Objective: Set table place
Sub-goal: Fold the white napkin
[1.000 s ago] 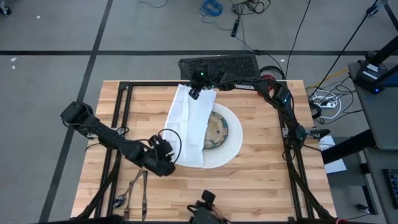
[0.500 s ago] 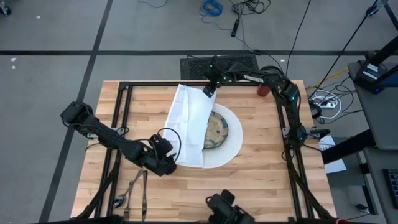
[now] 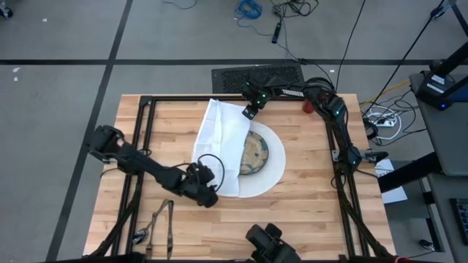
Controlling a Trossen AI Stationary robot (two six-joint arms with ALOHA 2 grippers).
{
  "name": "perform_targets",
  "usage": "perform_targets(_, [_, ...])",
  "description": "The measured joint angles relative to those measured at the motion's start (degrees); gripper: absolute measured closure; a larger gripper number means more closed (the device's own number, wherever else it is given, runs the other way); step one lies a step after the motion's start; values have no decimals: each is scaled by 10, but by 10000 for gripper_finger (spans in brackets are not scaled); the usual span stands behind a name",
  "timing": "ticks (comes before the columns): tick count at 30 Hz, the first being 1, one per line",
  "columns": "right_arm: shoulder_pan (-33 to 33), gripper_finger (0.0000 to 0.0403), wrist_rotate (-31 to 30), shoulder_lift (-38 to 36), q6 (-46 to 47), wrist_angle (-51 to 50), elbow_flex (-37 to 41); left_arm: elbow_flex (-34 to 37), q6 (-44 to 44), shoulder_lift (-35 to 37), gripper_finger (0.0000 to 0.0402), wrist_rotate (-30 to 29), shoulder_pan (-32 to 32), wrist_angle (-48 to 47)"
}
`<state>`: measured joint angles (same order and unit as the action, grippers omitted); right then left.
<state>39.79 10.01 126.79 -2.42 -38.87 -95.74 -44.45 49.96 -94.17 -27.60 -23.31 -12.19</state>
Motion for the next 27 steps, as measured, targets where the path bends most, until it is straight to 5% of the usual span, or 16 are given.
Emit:
perform_targets(5, [-1,273,-43,15,-21,1,-2,0,-29,-22,201,34,17,41])
perform_targets(14, [-2,273,-237,-3,-87,-6,3,0,-49,-22,201,39,23,12])
perform_targets(27, [-126,273,-194,-163,-80,-151,0,0,-90,12,201,27,23,32])
